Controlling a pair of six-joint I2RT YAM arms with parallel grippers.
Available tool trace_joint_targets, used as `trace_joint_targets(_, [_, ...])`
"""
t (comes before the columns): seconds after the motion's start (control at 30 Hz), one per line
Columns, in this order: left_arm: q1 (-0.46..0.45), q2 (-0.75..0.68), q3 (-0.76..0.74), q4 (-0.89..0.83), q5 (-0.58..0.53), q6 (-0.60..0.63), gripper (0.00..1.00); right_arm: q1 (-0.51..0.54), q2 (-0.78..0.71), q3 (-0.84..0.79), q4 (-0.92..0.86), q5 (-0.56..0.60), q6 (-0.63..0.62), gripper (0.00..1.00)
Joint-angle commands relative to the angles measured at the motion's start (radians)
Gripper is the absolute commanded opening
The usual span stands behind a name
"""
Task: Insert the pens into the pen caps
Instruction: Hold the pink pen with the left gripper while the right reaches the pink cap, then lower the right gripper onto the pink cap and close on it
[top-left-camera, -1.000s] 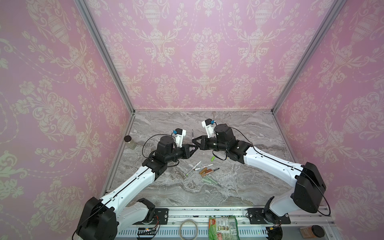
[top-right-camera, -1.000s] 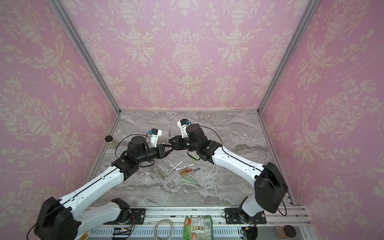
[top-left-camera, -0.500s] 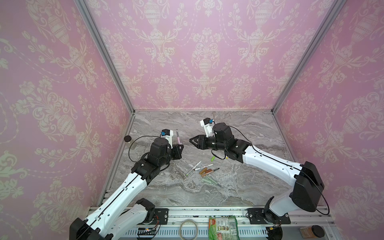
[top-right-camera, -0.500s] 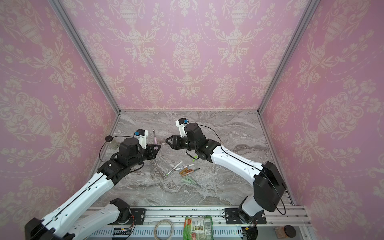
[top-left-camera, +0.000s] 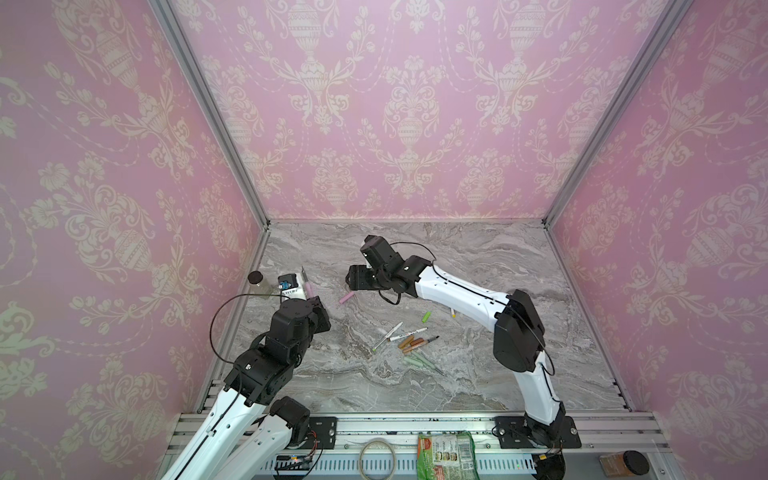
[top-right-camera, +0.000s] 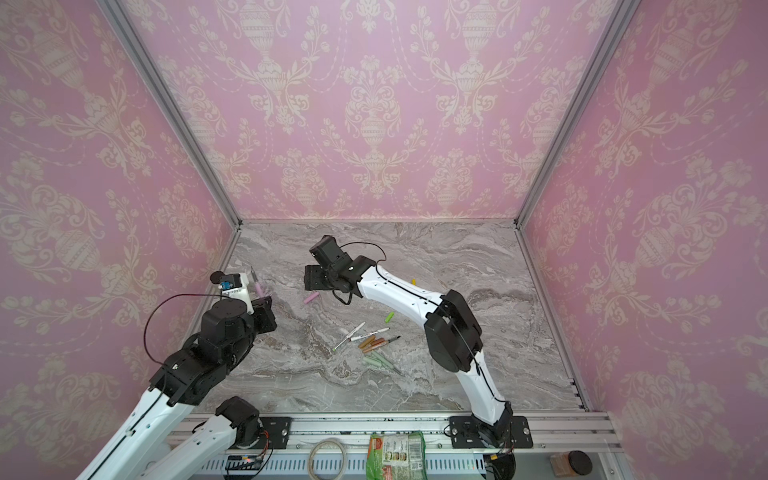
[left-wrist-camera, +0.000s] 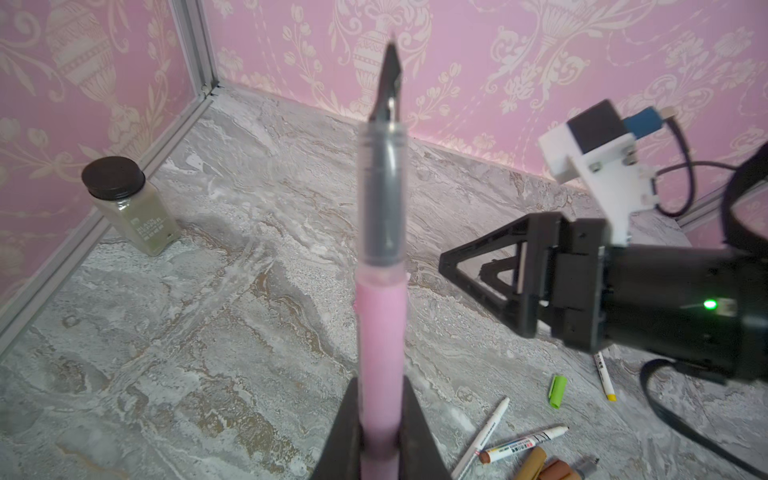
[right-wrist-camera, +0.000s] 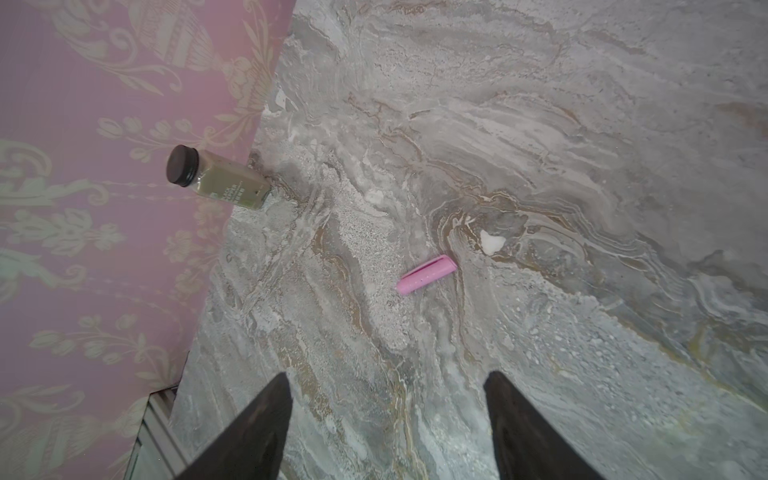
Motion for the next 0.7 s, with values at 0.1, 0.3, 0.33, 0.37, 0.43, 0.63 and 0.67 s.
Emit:
trace_joint_targets(0.1, [0.009, -0.061, -0.027, -0.037, -0.067, 0.011, 0.00, 0.059, 0.256, 0.286, -0.244, 0.177, -0.027, 0.79])
trace_joint_targets(0.3, [0.009, -0.085, -0.067, -0.024, -0.087, 0.055, 0.00, 0.068, 0.358, 0.357, -0.223, 0.221, 0.005, 0.80])
trace_joint_targets(0.33, [0.009, -0.085, -0.067, -0.019, -0.088, 0.065, 0.00, 0.068, 0.369, 0.364, -0.222, 0.226, 0.011, 0.80])
trace_joint_targets(0.37, [0.009, -0.085, -0.067, -0.016, -0.089, 0.073, 0.00, 0.068, 0.378, 0.371, -0.220, 0.232, 0.013, 0.80])
trace_joint_targets(0.43, [0.009, -0.087, -0.070, -0.006, -0.089, 0.084, 0.00, 0.068, 0.391, 0.377, -0.207, 0.236, 0.024, 0.79])
trace_joint_targets(0.63, [0.009, -0.091, -0.076, 0.011, -0.096, 0.113, 0.00, 0.069, 0.446, 0.421, -0.202, 0.257, 0.101, 0.78])
trace_joint_targets(0.67, [0.009, -0.091, -0.080, 0.017, -0.097, 0.115, 0.00, 0.068, 0.456, 0.433, -0.209, 0.269, 0.116, 0.78])
